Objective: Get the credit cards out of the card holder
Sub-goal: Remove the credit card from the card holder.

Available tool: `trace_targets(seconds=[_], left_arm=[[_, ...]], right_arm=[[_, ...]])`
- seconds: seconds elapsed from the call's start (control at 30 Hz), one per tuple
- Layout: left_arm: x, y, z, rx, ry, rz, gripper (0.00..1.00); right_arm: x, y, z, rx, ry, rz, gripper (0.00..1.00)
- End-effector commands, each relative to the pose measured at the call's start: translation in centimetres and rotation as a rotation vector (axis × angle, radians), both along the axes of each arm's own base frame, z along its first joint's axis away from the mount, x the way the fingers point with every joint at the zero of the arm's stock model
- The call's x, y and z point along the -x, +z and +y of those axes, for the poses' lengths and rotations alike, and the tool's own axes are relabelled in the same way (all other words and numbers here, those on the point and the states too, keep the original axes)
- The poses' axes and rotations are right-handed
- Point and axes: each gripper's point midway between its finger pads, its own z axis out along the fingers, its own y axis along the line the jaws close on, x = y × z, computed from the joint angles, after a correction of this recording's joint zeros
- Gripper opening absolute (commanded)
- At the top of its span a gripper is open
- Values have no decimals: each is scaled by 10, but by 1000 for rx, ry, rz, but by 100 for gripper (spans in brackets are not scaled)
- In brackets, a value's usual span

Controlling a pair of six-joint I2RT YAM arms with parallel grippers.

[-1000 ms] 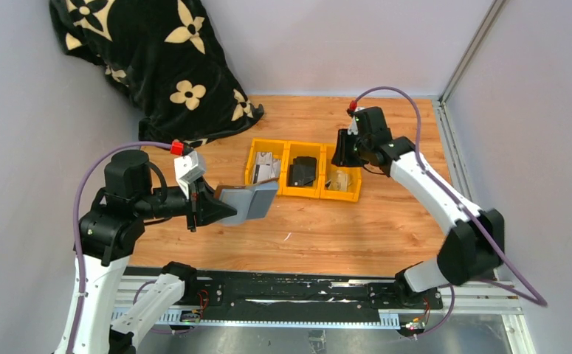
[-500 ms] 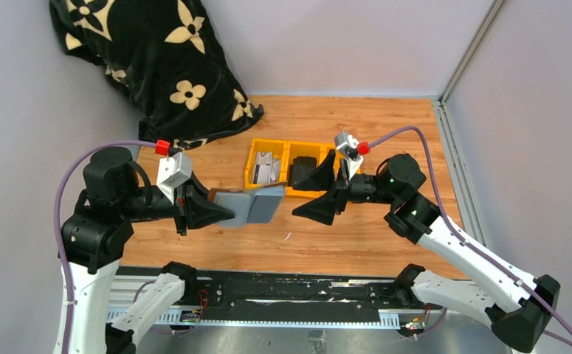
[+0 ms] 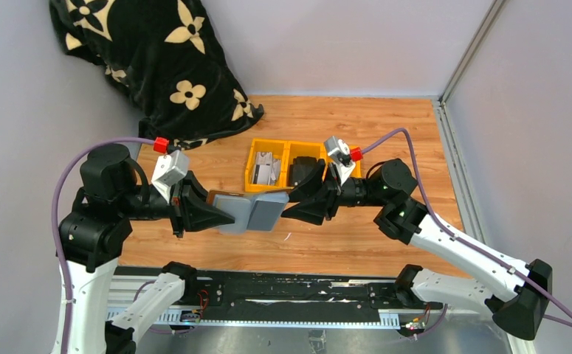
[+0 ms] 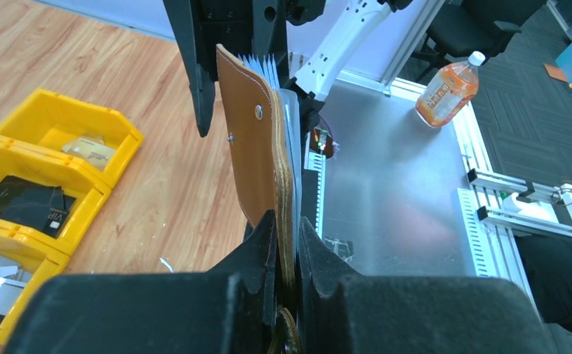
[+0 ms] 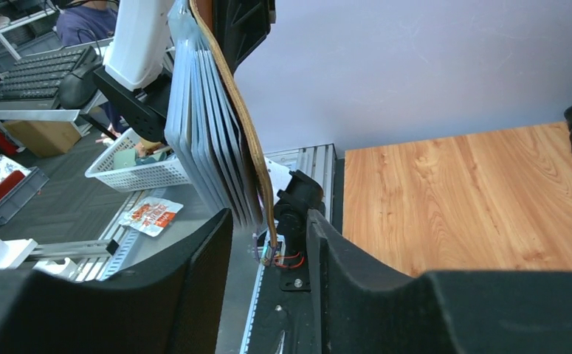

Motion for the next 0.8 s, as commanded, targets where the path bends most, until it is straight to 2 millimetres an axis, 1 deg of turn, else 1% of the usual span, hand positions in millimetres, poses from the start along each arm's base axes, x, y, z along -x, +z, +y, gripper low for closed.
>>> trace_targets(seconds=[0.0, 0.2, 0.27, 0.33, 0.43, 0.57, 0.67, 0.77], left_arm=[[6, 11, -1, 21, -37, -18, 0], [5, 10, -2, 19, -36, -10, 0], [5, 10, -1, 19, -34, -10, 0], [5, 10, -1, 19, -34, -13, 0], [5, 10, -1, 18, -31, -9, 0], [6, 9, -1, 18, -32, -7, 0], [5, 10, -1, 18, -30, -8, 0], [6, 11, -1, 20, -29, -8, 0]], right_arm=[[12, 22, -1, -60, 34, -31, 44], [19, 25, 0, -59, 58, -29, 43], [22, 25, 1, -55, 64, -27, 46], [23, 22, 2, -44, 68, -29, 50], [23, 20, 4, -34, 60, -26, 50], [21, 22, 5, -35, 52, -17, 49], [26, 22, 4, -33, 72, -43, 55], [32, 20, -2, -19, 84, -86, 57]])
